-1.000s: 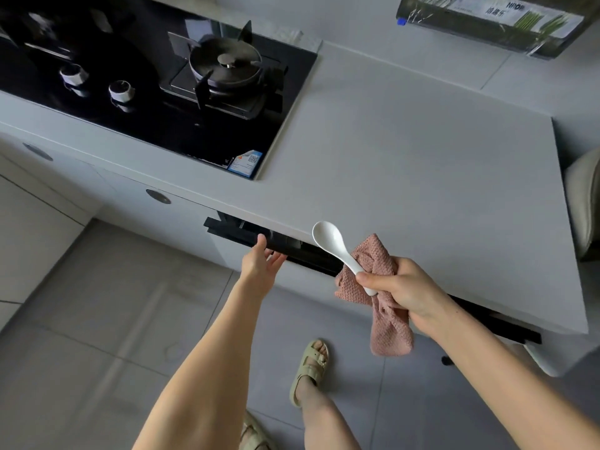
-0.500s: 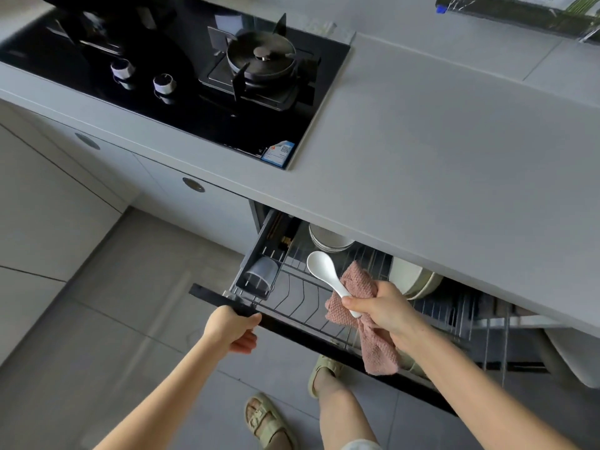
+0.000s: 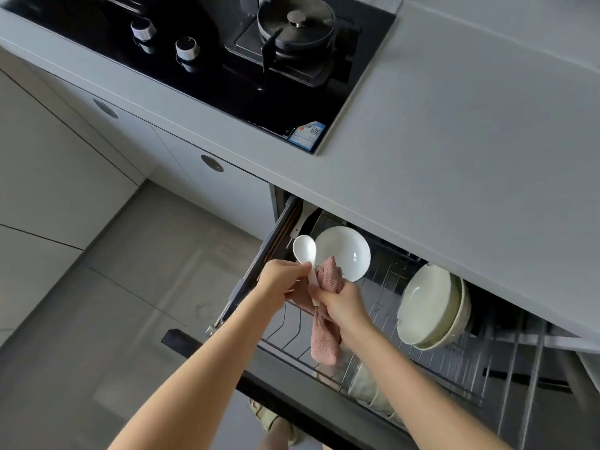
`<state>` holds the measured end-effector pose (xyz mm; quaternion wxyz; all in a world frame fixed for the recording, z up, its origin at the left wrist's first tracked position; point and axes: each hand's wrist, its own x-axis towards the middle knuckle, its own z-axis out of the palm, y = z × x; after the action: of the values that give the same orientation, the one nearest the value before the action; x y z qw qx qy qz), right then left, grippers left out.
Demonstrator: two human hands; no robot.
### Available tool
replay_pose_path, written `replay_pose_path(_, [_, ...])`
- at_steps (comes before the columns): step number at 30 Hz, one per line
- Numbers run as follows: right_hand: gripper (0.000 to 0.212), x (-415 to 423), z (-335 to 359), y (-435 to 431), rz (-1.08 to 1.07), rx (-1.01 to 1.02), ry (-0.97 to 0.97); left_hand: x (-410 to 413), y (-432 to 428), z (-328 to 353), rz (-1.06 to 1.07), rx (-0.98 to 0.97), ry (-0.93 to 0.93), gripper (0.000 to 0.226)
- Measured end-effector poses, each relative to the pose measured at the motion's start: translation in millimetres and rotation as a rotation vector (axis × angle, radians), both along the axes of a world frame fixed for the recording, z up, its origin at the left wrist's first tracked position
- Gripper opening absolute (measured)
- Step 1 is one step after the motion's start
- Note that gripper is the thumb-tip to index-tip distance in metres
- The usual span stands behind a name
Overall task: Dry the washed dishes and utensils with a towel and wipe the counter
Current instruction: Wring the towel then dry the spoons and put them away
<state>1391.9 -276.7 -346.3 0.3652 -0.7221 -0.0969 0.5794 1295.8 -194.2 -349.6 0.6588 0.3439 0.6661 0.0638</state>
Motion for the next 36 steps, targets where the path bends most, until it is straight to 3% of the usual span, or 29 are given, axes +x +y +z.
replay_pose_path(5, [0.024,11.7,-19.8,11.7,0.139,0.033,-0.19,14.1,15.4,-25.0,0.233,-0.191,-0.061,0.013])
replay_pose_path(9, [0.029,29.9,-34.3,14.8,0.203,-0.002,-0.357,23.0,48.1,-47.8,0.319,-0.083,-0.009,0.017])
replay_pose_path(11, [0.029,40.8,-42.1,15.2,0.221,-0.002,-0.418,29.6,63.6,-65.0,0.24,0.035,0.093,0.022])
replay_pose_path(15, [0.021,58.2,-53.1,14.5,0.295,0.002,-0.472,44.4,83.4,-97.8,-0.141,0.324,0.442,0.022])
replay_pose_path(18, [0.022,67.1,-55.8,13.8,0.346,-0.002,-0.48,52.1,90.5,-116.9,-0.224,0.397,0.544,0.024])
replay_pose_path(27, [0.015,84.1,-63.0,24.0,0.406,0.002,-0.511,73.8,90.2,-142.9,-0.345,0.611,0.631,0.017])
replay_pose_path(36, [0.03,73.5,-53.6,35.4,0.419,-0.013,-0.496,60.9,79.0,-132.3,-0.4,0.618,0.585,0.016])
